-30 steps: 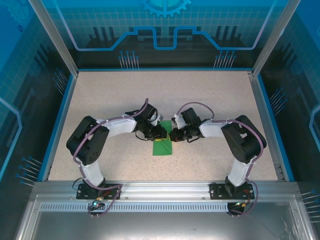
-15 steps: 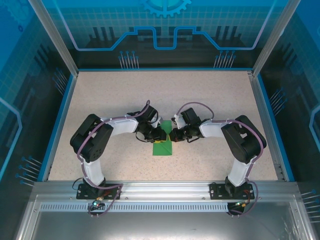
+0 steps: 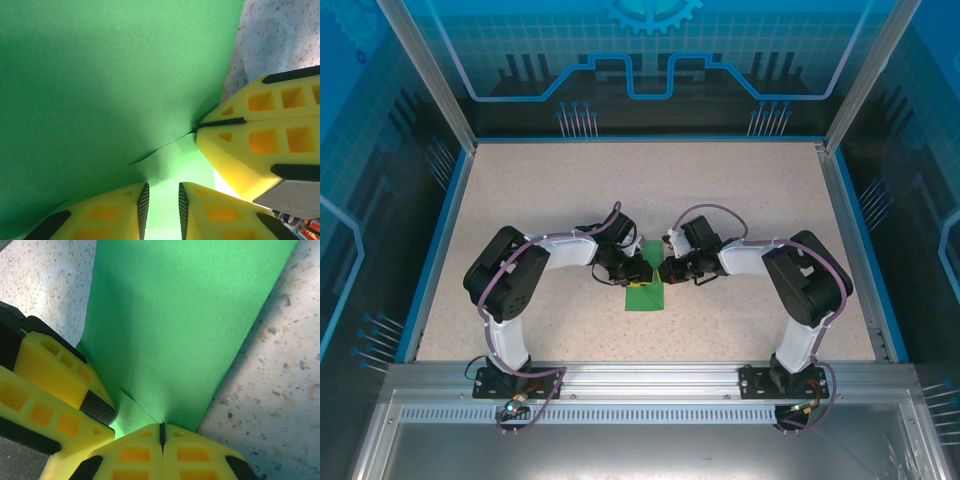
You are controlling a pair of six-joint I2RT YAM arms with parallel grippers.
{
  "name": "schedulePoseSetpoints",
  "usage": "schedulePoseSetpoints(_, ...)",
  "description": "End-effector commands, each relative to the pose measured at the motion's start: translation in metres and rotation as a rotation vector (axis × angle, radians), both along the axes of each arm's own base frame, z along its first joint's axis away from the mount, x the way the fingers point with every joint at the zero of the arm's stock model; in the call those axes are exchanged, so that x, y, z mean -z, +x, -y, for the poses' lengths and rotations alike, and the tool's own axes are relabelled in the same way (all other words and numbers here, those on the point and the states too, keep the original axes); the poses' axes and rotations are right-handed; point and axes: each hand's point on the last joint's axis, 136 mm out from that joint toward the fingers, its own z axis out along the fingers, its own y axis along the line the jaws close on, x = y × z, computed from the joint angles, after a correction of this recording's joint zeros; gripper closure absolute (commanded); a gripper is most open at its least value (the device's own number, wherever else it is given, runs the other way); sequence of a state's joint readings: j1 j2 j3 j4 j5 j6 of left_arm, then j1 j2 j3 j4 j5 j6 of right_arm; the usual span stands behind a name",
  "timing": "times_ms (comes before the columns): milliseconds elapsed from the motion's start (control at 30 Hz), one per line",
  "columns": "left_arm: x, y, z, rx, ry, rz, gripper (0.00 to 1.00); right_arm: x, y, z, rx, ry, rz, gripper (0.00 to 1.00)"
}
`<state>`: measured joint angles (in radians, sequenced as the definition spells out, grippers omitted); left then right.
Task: Fold a paper plane with a square sheet of paper (pick it up from the middle)
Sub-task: Fold the triangle a second time at the center of the table.
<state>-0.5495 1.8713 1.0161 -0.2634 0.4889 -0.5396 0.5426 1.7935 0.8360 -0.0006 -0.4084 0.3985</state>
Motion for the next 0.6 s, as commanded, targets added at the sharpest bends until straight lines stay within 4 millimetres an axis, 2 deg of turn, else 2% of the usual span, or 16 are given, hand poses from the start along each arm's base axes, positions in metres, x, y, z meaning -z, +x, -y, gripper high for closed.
schedulePoseSetpoints(0,0.024,-0.007,-0.011,0.013,0.048,-0.026,0.74,0.025,-0.02,0.013,-0.009,-0.099,-0.066,0.94)
schedulePoseSetpoints(300,0.043,-0.014,-0.018,0.024,0.075,-0.058,0.74,-0.015,-0.009,0.005,0.008,-0.043,0.003,0.79)
schedulePoseSetpoints(433,0.046,-0.014,-0.018,0.026,0.072,-0.065,0.74,-0.034,-0.008,0.011,0.021,-0.056,0.049,0.75)
schedulePoseSetpoints(567,0.047,-0.014,-0.016,0.035,0.071,-0.068,0.74,-0.047,-0.017,0.021,0.031,-0.072,0.064,0.74)
